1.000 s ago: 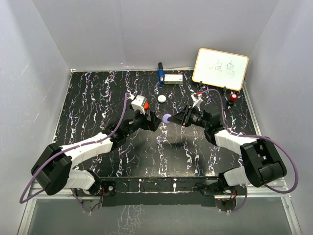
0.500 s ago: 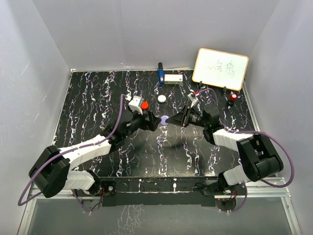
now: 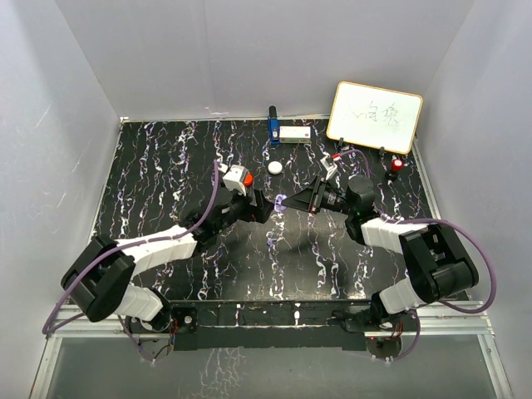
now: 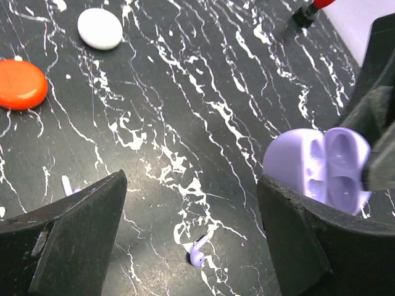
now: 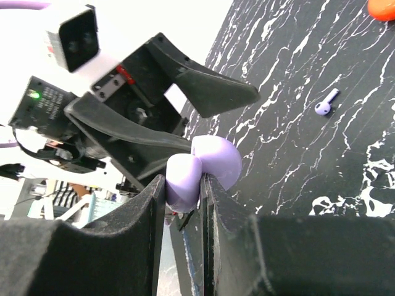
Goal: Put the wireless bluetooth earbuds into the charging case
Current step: Open the charging case, then pick up the earbud from the center of the board.
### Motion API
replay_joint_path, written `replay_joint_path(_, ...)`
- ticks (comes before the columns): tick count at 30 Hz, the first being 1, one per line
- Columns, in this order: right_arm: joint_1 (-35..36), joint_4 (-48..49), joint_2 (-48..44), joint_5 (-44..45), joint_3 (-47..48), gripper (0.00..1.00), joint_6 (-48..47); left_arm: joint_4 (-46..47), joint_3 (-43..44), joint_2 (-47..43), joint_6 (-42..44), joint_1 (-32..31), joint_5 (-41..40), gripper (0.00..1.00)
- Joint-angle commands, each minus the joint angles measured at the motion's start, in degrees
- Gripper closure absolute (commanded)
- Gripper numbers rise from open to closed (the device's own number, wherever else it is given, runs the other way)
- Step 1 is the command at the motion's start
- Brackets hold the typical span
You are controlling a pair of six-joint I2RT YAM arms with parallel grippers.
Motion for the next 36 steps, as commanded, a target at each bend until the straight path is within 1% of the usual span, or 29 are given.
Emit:
replay_joint_path(1, 0.17, 7.39, 0.92, -1.56, 0.64, 1.00, 4.84, 2.45, 2.07, 2.03, -1.16, -0.23, 0.98, 0.16)
replay_joint_path(6, 0.14, 6.49, 1.41, 0.15, 0.94, 1.00, 6.29, 2.62, 3.28, 3.27, -1.37, -0.23, 1.42, 0.16)
replay_joint_path(9, 0.15, 6.70, 1.82, 1.24, 0.93, 1.00, 8.03, 1.16, 3.19, 2.96, -1.81, -0.23, 0.01, 0.16)
replay_joint_path(11, 0.17, 6.52, 2.16, 1.88, 1.06, 1.00, 9.15, -1.76, 3.10, 2.13, -2.64, -0.18, -2.74, 0.16)
replay_joint_path(13, 0.19, 5.87, 2.67, 2.54, 1.34, 1.00, 9.74, -5.54, 2.87, 0.62, -3.58, -0.15, -7.19, 0.16)
replay_joint_path(17, 0.17, 3.68, 4.23, 2.94, 1.88, 1.00, 9.75, -13.65, 1.57, -4.68, -4.96, -0.02, -13.76, 0.15)
replay_joint_path(20, 0.17, 2.47, 5.47, 2.88, 1.84, 1.00, 9.30, -18.18, 0.09, -7.96, -5.89, 0.42, -15.32, 0.13)
replay_joint_path(23, 0.17, 2.15, 6.25, 2.95, 1.50, 1.00, 8.59, -21.10, -1.15, -8.91, -6.69, 0.64, -15.49, 0.15)
replay_joint_path(29, 0.14, -0.66, 5.56, 3.18, 1.47, 1.00, 5.86, -23.58, -0.05, -2.42, -7.03, 0.78, -16.20, 0.23)
replay_joint_path(33, 0.16, -3.34, 3.91, 3.64, 1.31, 1.00, 4.15, -21.62, 0.48, 1.71, -6.52, 0.78, -16.11, 0.27)
replay_joint_path(36, 0.12, -3.61, 3.35, 3.70, 0.90, 1.00, 3.71, -20.73, 1.48, 4.60, -5.53, 0.73, -16.12, 0.30)
